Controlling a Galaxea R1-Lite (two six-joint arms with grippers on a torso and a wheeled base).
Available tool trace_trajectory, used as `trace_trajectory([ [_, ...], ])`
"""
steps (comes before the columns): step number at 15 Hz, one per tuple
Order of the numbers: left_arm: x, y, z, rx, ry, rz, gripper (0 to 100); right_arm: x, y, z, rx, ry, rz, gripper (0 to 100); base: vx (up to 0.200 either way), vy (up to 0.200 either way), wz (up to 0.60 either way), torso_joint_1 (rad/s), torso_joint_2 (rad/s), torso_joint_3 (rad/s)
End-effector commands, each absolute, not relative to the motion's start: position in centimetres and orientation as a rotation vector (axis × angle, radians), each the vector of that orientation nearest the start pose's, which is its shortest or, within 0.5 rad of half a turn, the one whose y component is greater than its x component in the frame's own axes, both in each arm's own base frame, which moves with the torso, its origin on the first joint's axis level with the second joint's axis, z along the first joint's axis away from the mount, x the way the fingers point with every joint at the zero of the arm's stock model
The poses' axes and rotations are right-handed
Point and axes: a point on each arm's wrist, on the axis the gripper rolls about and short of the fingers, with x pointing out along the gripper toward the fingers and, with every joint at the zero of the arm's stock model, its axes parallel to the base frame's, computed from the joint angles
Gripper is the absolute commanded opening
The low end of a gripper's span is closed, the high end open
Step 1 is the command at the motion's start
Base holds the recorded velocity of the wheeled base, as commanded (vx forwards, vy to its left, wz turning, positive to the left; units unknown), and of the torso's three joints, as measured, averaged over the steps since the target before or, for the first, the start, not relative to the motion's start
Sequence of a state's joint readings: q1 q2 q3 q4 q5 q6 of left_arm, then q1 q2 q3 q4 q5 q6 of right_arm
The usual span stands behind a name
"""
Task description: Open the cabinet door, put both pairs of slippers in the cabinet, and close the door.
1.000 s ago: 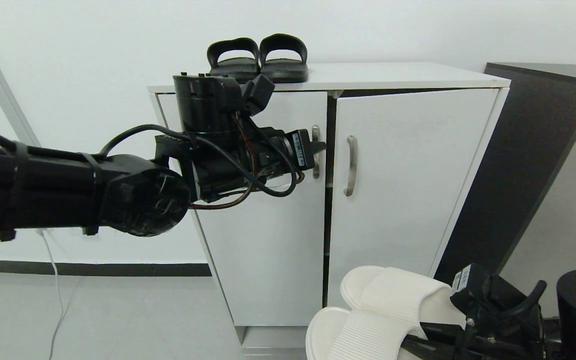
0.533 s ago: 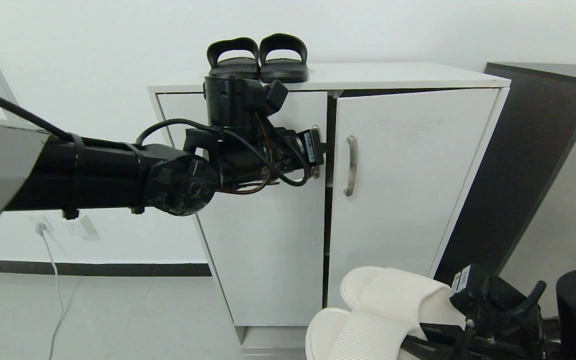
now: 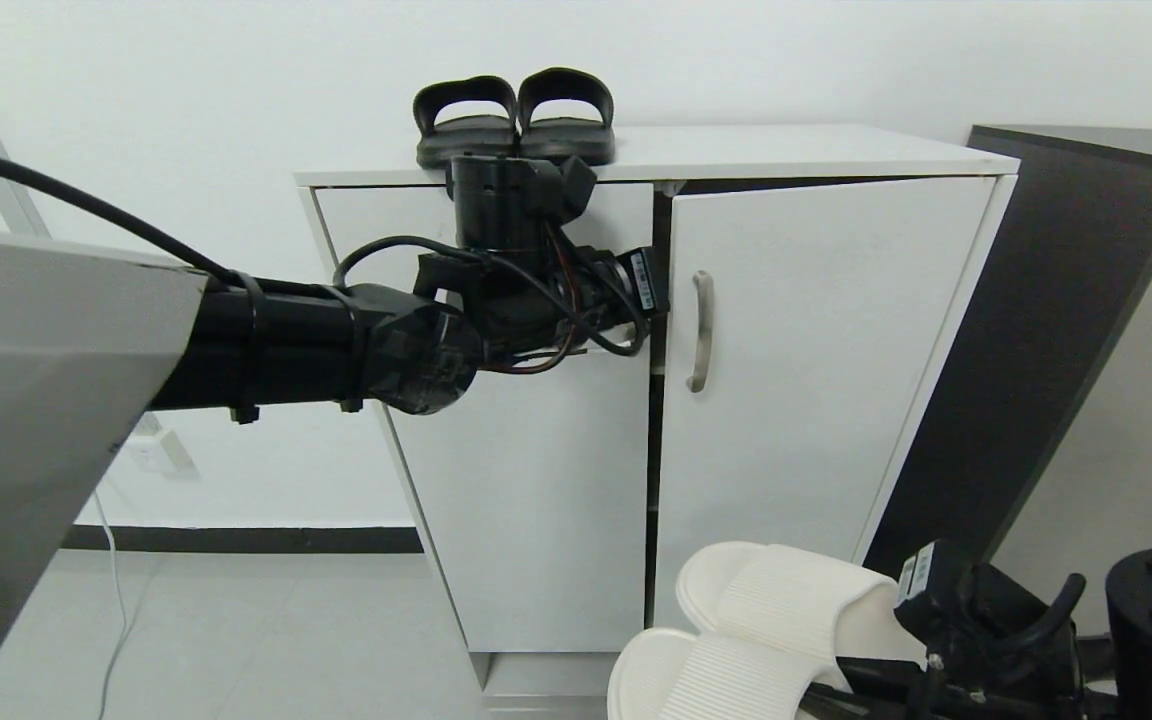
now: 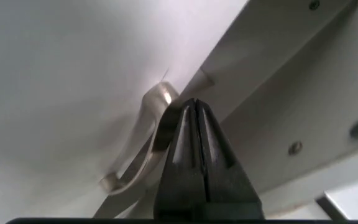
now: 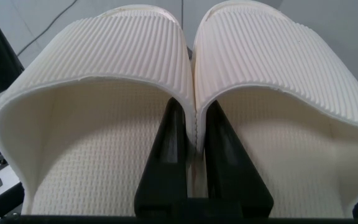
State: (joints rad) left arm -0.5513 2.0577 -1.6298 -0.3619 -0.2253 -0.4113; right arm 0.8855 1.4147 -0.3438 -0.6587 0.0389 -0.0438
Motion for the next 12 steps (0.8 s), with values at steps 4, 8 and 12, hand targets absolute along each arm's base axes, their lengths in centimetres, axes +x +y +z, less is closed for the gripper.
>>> trace_trajectory([
  [4, 36.8, -23.4, 24.9, -0.384, 0.237, -0.740, 0, 12.3, 15.5, 13.6, -0.223, 0.379, 0.928, 0, -0.050, 0.000, 0.00, 0.002, 0.00, 0.001],
  [8, 35.0, -24.3, 24.8, -0.396, 0.262, -0.734, 0, 11.8, 15.5, 13.2, -0.234, 0.390, 0.947, 0, -0.200, 0.000, 0.00, 0.002, 0.00, 0.002],
  [12, 31.2, -26.8, 25.4, -0.397, 0.238, -0.849, 0, 11.2, 15.3, 13.1, -0.256, 0.377, 0.992, 0, -0.200, 0.000, 0.00, 0.004, 0.00, 0.001],
])
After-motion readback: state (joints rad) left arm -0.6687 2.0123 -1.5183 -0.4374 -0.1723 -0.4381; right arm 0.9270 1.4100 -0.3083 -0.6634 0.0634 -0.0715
